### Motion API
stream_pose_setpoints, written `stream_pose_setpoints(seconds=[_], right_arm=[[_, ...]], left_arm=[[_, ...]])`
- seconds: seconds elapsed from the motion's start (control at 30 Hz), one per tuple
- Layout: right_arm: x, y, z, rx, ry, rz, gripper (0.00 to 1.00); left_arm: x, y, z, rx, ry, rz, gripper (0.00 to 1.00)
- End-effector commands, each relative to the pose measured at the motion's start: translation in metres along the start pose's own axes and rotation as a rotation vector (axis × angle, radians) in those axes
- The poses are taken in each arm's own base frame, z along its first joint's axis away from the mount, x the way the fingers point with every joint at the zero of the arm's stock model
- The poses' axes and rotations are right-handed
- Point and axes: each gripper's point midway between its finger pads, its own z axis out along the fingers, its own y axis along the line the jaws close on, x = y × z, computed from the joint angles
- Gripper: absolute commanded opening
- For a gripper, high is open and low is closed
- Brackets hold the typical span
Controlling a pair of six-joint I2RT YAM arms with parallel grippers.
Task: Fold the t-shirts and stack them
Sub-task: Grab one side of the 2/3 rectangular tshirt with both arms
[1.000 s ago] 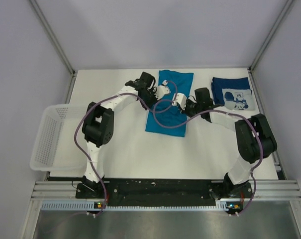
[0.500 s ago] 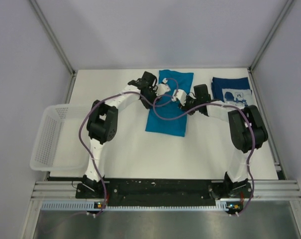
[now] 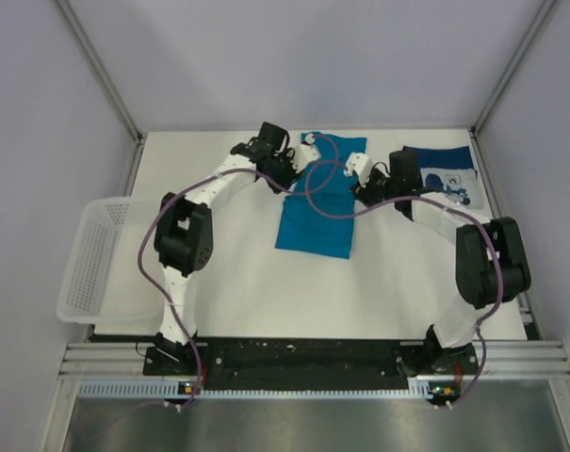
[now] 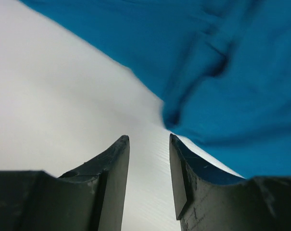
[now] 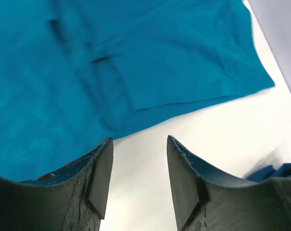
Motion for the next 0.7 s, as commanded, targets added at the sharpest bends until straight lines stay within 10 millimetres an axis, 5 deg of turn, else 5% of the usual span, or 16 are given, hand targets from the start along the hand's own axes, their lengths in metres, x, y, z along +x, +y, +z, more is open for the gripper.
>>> stream_pose_setpoints(seconds=[0.0,0.07,0.23,0.67], right_arm=[[-0.039,0.058,-0.049,-0.181,-0.199,-0.13,0.49],[-0.028,0.093,-0.058,-0.252,-0.185,-0.182,0.52],[0.011,0.161,-0.055,-0.371,0.034,-0.316,0.54],[0.046,0.201,-0.044,-0.45,0.165,-0.315,0.51]], left_arm=[[-0.017,-0.084,-0.075,0.333,-0.226,0.249,0.46],[0.013,-0.123,-0.076,0.421,-0.224,0.336,0.51],[0.051,-0.147,-0.06,0.41,-0.154,0.445,0.57],[0.095,-0.171,-0.033,0.49,0.011,0.466,0.59]])
